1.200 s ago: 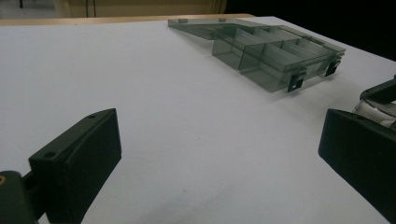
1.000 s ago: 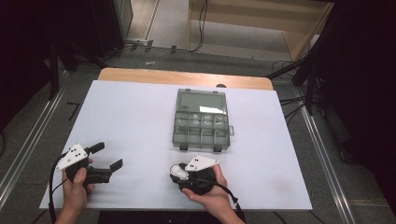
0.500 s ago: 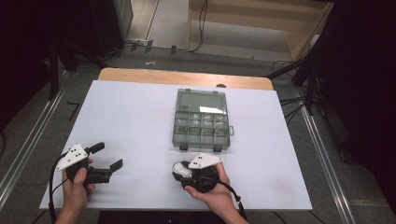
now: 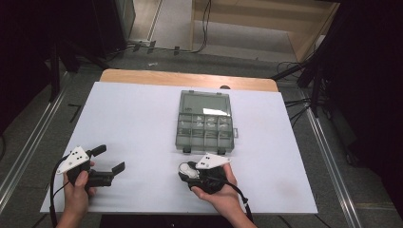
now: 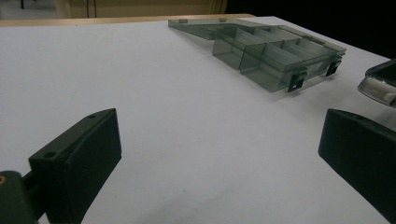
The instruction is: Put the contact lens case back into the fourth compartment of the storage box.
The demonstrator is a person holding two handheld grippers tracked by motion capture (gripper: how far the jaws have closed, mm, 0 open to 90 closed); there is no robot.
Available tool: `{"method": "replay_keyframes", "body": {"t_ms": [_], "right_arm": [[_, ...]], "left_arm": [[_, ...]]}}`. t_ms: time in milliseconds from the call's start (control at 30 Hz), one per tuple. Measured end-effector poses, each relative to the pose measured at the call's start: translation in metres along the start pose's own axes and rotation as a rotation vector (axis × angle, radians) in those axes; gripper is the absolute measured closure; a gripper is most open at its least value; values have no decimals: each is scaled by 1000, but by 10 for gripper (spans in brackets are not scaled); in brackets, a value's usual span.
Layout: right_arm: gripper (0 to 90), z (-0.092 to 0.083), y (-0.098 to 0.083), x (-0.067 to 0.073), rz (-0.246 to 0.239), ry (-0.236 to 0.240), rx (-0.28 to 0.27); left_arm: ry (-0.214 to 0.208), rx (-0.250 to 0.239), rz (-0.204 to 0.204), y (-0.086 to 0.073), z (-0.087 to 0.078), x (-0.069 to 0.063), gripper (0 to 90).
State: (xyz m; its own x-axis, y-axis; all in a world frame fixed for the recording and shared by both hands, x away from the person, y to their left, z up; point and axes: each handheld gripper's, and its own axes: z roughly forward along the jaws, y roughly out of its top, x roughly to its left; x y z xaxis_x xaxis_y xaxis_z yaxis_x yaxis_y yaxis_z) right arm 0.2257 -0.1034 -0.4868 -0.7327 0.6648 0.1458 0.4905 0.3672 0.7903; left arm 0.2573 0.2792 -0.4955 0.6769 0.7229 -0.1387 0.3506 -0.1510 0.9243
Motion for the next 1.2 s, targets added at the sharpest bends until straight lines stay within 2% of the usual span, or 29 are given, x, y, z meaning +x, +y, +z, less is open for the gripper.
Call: {"method": "replay_keyframes", "body": {"t_ms": [1200], "right_arm": [[471,-15,2,-19,35,-26,-23]], "left_arm": [[1,5,6,0,0,-1,0]]}}
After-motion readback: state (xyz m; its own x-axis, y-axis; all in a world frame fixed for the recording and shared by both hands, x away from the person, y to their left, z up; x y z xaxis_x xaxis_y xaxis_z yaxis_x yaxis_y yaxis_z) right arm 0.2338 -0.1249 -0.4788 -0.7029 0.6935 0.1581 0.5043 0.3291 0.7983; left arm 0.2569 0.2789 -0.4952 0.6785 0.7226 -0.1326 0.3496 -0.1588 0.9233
